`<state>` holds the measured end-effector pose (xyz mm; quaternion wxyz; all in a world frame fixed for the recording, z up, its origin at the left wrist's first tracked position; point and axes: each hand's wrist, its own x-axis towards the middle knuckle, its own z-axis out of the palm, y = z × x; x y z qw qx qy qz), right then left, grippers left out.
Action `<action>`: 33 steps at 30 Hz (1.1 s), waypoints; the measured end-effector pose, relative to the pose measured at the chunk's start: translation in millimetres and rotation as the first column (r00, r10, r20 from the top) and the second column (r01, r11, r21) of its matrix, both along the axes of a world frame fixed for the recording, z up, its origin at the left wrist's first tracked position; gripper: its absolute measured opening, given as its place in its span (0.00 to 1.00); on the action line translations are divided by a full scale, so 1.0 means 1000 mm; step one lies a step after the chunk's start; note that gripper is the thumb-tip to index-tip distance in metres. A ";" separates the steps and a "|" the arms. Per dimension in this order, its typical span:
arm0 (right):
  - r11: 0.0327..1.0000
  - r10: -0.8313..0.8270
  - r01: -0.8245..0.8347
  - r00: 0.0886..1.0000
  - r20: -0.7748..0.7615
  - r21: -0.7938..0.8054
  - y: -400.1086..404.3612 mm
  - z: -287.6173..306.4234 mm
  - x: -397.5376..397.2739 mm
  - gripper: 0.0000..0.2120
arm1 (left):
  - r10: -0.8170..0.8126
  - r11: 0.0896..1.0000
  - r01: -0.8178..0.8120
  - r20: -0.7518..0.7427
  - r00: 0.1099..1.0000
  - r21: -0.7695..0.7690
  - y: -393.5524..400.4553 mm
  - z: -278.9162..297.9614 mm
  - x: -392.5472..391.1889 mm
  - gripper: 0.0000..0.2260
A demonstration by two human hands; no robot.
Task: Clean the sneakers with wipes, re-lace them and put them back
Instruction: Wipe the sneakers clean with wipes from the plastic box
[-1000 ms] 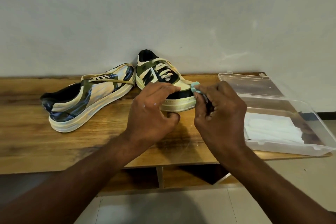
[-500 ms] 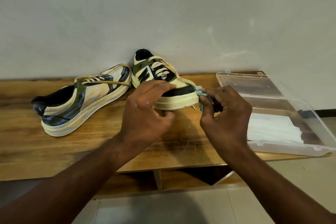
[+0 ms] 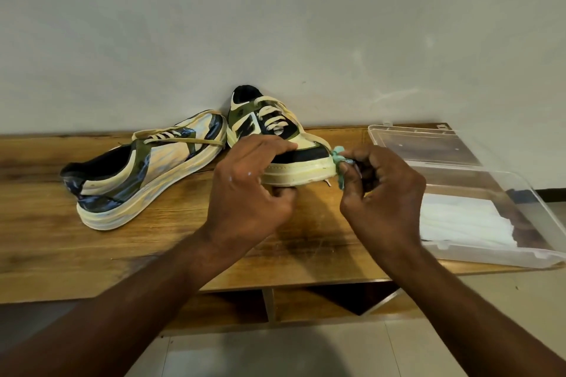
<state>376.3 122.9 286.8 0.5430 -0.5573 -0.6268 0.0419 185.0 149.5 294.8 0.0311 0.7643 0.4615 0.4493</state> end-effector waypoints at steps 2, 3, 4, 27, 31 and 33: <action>0.999 0.024 -0.024 1.000 -0.007 0.028 -0.003 -0.001 -0.007 0.09 | 0.007 1.000 -0.007 0.012 1.000 0.004 -0.001 0.001 -0.001 0.25; 0.996 0.044 -0.045 0.999 0.018 0.071 -0.006 -0.001 -0.012 0.08 | 0.009 1.000 -0.009 0.020 1.000 0.005 -0.001 0.001 -0.002 0.25; 0.991 0.063 -0.069 0.997 0.054 0.116 -0.008 0.000 -0.017 0.07 | 0.010 1.000 -0.010 0.028 1.000 0.005 -0.001 0.001 -0.003 0.24; 0.951 0.210 -0.173 0.970 -0.124 0.256 -0.021 0.020 -0.039 0.06 | -0.234 0.966 0.258 0.478 0.846 0.016 -0.006 -0.006 -0.017 0.21; 0.938 0.230 -0.201 0.971 -0.071 0.283 -0.017 0.013 -0.039 0.06 | -0.241 0.948 0.313 0.509 0.826 -0.060 -0.006 -0.013 -0.019 0.24; 0.933 0.233 -0.205 0.970 -0.062 0.296 -0.013 0.011 -0.040 0.06 | -0.257 0.936 0.340 0.478 0.840 -0.093 -0.005 -0.013 -0.026 0.25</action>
